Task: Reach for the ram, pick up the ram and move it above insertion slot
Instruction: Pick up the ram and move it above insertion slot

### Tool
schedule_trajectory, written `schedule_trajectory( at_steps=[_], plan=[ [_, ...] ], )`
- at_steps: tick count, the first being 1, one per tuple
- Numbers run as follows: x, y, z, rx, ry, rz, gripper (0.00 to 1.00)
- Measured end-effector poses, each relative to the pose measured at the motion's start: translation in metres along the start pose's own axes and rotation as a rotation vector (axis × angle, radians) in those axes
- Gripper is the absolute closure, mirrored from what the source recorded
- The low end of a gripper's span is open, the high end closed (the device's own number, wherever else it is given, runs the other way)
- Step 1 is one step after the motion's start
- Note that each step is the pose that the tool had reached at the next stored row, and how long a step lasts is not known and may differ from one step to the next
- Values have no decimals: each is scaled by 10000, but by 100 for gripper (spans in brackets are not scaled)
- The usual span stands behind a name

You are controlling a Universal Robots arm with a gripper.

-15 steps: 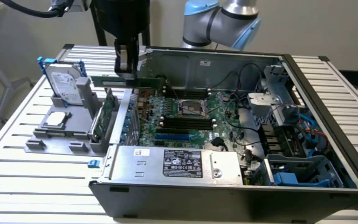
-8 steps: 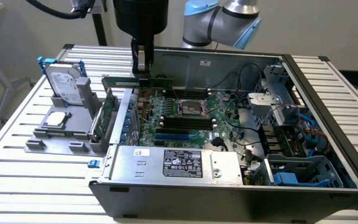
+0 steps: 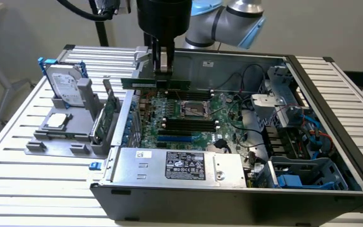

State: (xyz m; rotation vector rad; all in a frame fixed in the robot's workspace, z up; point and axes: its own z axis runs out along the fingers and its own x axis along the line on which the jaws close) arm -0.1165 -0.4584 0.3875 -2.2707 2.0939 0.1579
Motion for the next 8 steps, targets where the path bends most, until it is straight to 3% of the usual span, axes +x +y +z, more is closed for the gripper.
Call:
schedule_trajectory(
  at_steps=[8],
  plan=[
    [9,-274,1,-5,2,-44,86]
  ],
)
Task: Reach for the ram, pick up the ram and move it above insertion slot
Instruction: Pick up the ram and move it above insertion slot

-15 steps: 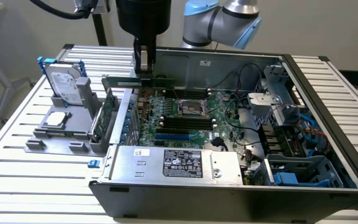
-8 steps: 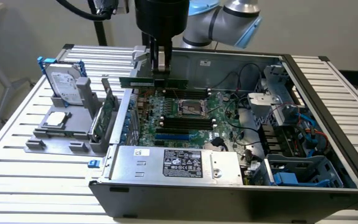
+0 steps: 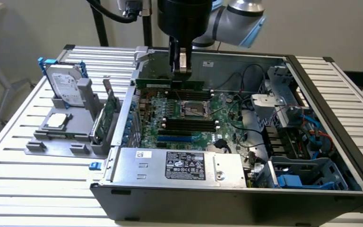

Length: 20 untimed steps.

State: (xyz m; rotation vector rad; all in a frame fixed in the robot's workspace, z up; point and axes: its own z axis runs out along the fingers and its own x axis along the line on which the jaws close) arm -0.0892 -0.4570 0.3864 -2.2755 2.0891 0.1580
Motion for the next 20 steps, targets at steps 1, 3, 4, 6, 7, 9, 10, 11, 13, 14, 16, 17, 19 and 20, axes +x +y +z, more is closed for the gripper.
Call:
schedule_trajectory(
  at_steps=[1,3,4,6,7,9,10,11,13,14,16,17,19,20],
  plan=[
    [-2,-35,3,0,-1,-4,86],
    [-8,-103,10,0,-1,-7,86],
    [-13,-137,14,0,-1,-8,86],
    [-29,-209,23,0,-1,-9,86],
    [-43,-244,27,-1,0,-9,86],
    [-82,-305,35,-1,0,-8,86],
    [-105,-329,39,0,0,-8,86],
    [-130,-348,43,3,0,-9,86],
    [-178,-377,50,6,0,-8,86],
    [-201,-390,53,8,1,-8,86],
    [-238,-410,59,13,0,-2,86],
    [-253,-419,61,16,0,8,86],
    [-275,-436,65,22,-1,45,86],
    [-283,-445,66,25,-1,73,86]
  ],
)
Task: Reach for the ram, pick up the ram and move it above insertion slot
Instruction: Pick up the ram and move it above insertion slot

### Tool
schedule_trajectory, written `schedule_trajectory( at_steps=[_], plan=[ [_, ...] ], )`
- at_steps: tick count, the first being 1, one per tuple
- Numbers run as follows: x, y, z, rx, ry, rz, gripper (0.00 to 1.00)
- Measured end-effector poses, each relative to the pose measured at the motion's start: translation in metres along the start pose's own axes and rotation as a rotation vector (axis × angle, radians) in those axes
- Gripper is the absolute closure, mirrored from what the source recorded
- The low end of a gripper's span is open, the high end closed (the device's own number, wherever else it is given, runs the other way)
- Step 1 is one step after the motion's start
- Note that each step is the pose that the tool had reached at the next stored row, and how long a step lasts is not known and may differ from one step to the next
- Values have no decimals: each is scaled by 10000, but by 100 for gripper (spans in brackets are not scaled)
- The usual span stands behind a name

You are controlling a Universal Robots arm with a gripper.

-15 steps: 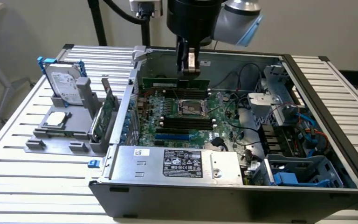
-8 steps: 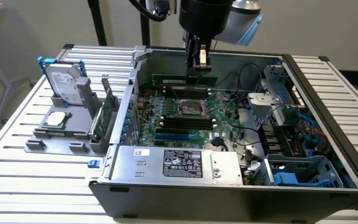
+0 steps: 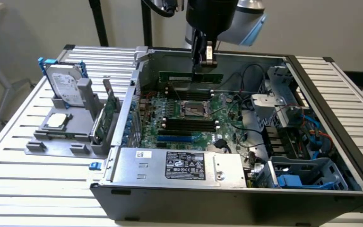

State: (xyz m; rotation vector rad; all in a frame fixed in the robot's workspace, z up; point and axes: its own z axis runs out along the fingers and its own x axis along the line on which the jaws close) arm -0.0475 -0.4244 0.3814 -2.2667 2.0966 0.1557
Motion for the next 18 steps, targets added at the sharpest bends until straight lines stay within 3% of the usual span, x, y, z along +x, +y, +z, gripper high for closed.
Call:
schedule_trajectory(
  at_steps=[10,18],
  plan=[
    [-75,-47,14,60,0,329,86],
    [-76,-47,14,63,5,330,86]
  ],
)
